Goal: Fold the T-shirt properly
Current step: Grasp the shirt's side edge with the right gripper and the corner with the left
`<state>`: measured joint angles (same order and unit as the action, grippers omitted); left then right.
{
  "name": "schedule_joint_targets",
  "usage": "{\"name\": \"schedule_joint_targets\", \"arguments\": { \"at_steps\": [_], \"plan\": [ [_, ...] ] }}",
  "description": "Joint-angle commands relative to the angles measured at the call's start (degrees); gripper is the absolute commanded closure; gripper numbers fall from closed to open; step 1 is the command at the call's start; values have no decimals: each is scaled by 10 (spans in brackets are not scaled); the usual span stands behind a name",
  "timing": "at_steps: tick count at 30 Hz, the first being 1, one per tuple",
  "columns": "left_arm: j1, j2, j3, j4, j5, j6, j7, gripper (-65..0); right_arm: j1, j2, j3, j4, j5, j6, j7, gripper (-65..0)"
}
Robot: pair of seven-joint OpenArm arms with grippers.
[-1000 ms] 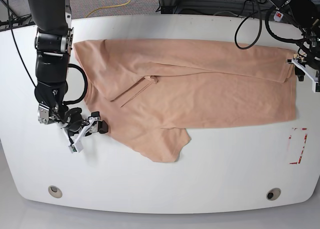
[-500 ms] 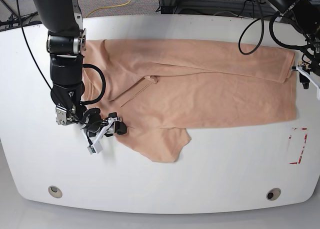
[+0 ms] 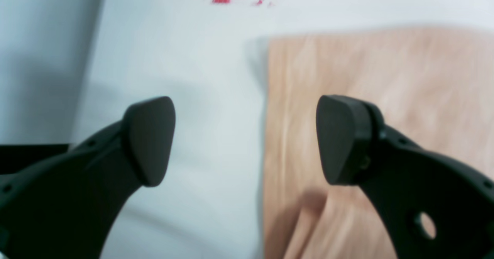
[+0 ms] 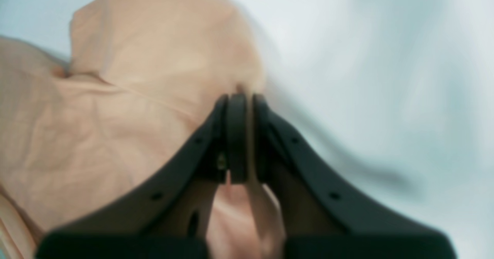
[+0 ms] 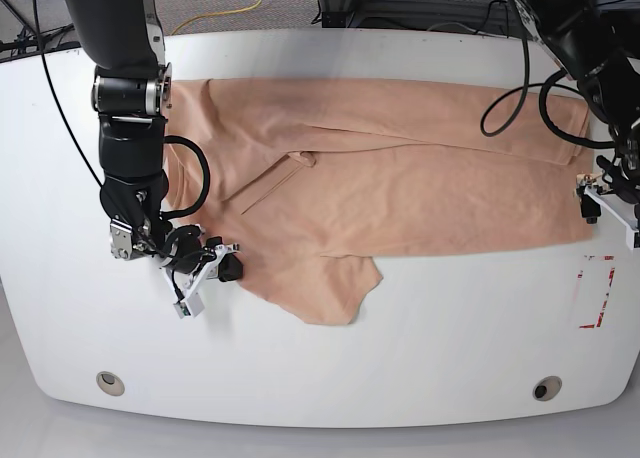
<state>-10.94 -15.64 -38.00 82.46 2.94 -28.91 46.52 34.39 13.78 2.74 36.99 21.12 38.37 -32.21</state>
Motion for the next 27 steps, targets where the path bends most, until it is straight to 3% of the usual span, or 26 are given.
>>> {"name": "schedule_joint_targets", "arguments": {
  "at_steps": [1, 12, 21, 24, 27],
  "plan": [
    [-33, -16, 2, -50, -3, 9, -38, -539, 22, 5, 2, 9, 13, 4, 12, 0],
    [-125, -62, 31, -326, -4, 12, -176, -537, 22, 5, 2, 11, 13, 4, 12, 0],
    [-154, -61, 32, -386, -3, 8, -193, -535, 22, 5, 2, 12, 13, 6, 12, 0],
    [-154, -59, 49, -386, -5, 7, -194, -471, 22, 6, 2, 13, 13, 6, 11, 0],
    [-154, -56, 94, -386, -6, 8, -196, -303, 24, 6, 2, 13, 13, 6, 11, 0]
  ]
}}
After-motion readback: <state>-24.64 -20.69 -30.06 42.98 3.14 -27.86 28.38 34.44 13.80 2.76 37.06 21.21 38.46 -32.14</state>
